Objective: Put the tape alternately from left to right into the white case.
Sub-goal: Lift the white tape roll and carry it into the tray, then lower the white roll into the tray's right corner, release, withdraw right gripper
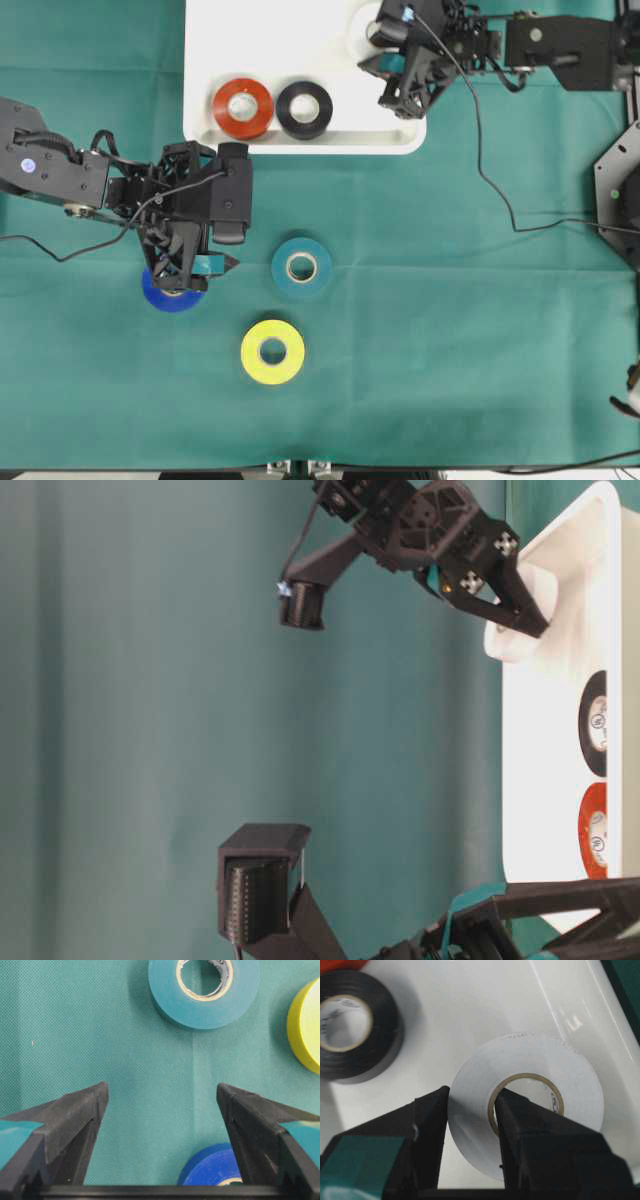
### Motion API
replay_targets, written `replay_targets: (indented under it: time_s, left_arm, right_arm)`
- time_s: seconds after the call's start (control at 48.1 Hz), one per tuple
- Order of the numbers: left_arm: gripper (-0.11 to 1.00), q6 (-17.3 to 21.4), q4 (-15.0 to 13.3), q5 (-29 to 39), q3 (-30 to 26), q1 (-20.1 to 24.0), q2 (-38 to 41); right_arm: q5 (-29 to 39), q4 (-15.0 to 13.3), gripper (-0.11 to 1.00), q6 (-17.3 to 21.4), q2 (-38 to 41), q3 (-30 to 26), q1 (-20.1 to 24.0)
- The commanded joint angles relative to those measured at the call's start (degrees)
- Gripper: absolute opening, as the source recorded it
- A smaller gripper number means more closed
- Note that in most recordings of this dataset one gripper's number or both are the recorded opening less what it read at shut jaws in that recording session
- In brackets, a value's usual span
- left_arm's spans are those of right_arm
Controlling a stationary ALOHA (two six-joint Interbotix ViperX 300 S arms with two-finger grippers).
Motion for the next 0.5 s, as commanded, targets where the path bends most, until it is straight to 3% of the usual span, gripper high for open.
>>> replay_targets:
  time_s: [0.0, 0.478]
  left_arm:
    - [0.84, 0.1, -0.1, -0.3, -1.3, 0.1, -1.5]
    - [0.84, 0.0, -0.1, -0.3, -1.3, 0.1, -1.5]
  right_arm:
    - [-0.6, -0.2, 0.32, -0.2, 0.5, -2.0, -0.1]
    - [-0.7, -0.2, 0.32, -0.5, 2.0, -2.6, -0.1]
